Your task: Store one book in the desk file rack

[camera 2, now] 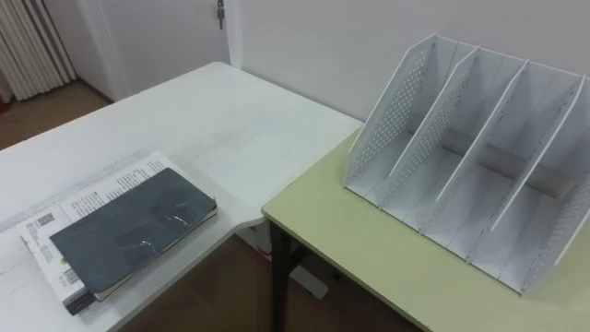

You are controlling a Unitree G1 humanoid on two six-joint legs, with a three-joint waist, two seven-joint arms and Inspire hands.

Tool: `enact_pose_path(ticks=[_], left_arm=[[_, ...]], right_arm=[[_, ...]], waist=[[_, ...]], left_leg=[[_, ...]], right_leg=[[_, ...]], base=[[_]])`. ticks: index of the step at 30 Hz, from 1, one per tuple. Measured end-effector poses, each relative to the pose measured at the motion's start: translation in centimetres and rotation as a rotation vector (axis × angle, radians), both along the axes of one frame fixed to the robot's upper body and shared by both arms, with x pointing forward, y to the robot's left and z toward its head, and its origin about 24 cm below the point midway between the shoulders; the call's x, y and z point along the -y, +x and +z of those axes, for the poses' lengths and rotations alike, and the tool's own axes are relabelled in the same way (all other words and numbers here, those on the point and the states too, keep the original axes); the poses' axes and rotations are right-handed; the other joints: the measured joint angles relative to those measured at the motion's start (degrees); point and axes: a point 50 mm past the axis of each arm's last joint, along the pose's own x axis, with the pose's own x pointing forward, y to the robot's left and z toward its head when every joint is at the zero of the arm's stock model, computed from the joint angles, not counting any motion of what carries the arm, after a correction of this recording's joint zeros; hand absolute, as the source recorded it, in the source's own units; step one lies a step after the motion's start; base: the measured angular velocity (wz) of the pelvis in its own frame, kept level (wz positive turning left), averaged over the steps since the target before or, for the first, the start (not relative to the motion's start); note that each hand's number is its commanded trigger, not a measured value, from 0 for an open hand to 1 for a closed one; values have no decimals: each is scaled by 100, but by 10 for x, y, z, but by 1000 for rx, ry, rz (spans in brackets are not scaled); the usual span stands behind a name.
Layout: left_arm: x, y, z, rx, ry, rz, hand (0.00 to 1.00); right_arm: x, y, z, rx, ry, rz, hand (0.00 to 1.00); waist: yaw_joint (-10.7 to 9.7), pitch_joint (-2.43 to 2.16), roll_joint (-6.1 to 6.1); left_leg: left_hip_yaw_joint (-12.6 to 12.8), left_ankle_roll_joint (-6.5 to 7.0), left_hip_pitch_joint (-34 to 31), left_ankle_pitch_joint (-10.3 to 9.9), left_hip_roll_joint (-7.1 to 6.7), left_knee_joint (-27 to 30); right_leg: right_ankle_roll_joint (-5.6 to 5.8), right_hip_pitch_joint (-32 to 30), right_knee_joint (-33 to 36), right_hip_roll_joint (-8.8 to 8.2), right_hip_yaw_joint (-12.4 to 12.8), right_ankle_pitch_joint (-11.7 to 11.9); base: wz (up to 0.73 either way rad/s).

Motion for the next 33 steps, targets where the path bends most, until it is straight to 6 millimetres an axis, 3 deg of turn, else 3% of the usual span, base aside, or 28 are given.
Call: enact_pose_path(ticks=[24, 33], left_arm=[[-1, 2, 0, 16, 15, 11, 0], [-12, 32, 5, 160, 142, 34, 0]], right_arm=[[0, 0, 0, 6, 8, 4, 0], [0, -1, 0, 4, 6, 2, 0]], waist=[[-15, -3, 3], [-15, 10, 16]], left_leg=[[12, 0, 2, 0, 3, 0], [-18, 0, 75, 0, 6, -7]], right_leg=[[-2, 37, 17, 4, -14, 3], [-2, 104, 11, 6, -23, 4]], base=[[0], [1]])
